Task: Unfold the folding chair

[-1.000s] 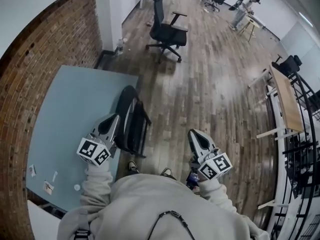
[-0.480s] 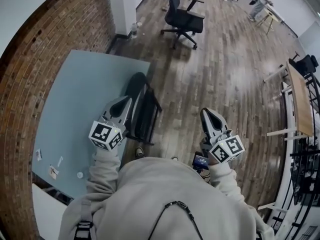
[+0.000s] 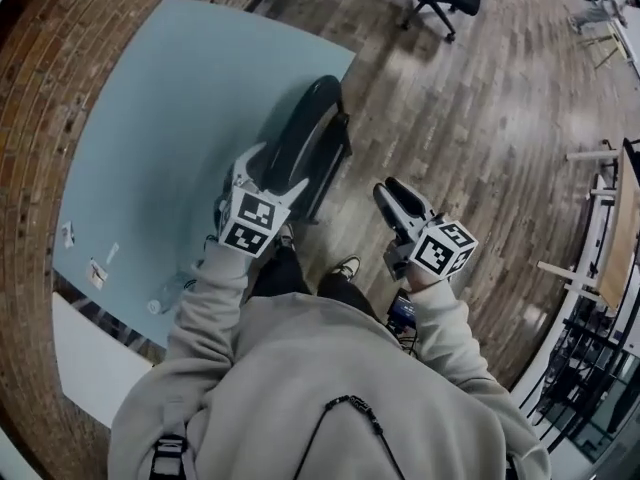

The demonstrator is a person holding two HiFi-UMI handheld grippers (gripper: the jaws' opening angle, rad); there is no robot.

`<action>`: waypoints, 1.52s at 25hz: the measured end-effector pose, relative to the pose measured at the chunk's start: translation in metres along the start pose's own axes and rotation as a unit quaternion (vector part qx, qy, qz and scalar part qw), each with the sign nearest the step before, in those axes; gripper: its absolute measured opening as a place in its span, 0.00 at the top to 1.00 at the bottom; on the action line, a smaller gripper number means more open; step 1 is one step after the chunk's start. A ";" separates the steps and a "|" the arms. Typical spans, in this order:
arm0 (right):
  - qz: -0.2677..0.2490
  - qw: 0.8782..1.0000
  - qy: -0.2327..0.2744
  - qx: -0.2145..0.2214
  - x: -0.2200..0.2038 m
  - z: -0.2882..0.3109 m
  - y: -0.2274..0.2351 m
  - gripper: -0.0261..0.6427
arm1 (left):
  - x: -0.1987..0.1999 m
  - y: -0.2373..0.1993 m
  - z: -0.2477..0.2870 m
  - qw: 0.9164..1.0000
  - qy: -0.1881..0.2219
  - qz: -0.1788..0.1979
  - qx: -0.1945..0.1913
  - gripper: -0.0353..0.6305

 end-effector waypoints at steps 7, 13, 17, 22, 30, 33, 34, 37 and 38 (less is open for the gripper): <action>0.134 0.979 -0.154 -0.007 -0.154 0.140 0.093 0.52 | -0.068 -0.011 0.049 0.995 -0.098 0.002 0.008 0.29; 0.187 0.946 -0.248 -0.092 -0.240 0.209 0.152 0.48 | -0.092 0.002 0.069 0.994 -0.106 -0.041 -0.005 0.29; 0.191 0.939 -0.259 -0.123 -0.256 0.239 0.161 0.49 | -0.100 -0.016 0.071 0.994 -0.105 -0.020 0.038 0.64; 0.186 0.940 -0.259 -0.117 -0.267 0.254 0.167 0.72 | -0.103 -0.020 0.073 0.992 -0.110 -0.051 0.021 0.68; 0.275 0.916 -0.272 -0.105 -0.262 0.173 0.194 0.74 | -0.104 -0.017 0.075 0.985 -0.118 -0.127 -0.018 0.71; 0.297 0.912 -0.276 -0.051 -0.274 0.122 0.216 0.74 | -0.112 -0.007 0.079 0.981 -0.123 -0.142 -0.037 0.72; 0.304 0.911 -0.277 -0.029 -0.277 0.104 0.227 0.74 | -0.114 -0.004 0.082 0.981 -0.126 -0.143 -0.044 0.72; 0.319 0.909 -0.266 0.018 -0.289 0.047 0.269 0.74 | -0.122 0.003 0.095 0.977 -0.136 -0.153 -0.052 0.72; 0.324 0.909 -0.261 0.026 -0.296 0.029 0.282 0.73 | -0.125 0.008 0.099 0.976 -0.140 -0.156 -0.055 0.72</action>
Point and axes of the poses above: the fingertips, and each gripper's own axes: z forward along the fingers, y to its right, x out of its top, the point moved 4 cm from there along -z, backward along the fingers, and after that the axes turned 6 degrees about x, right-handed, at the moved point
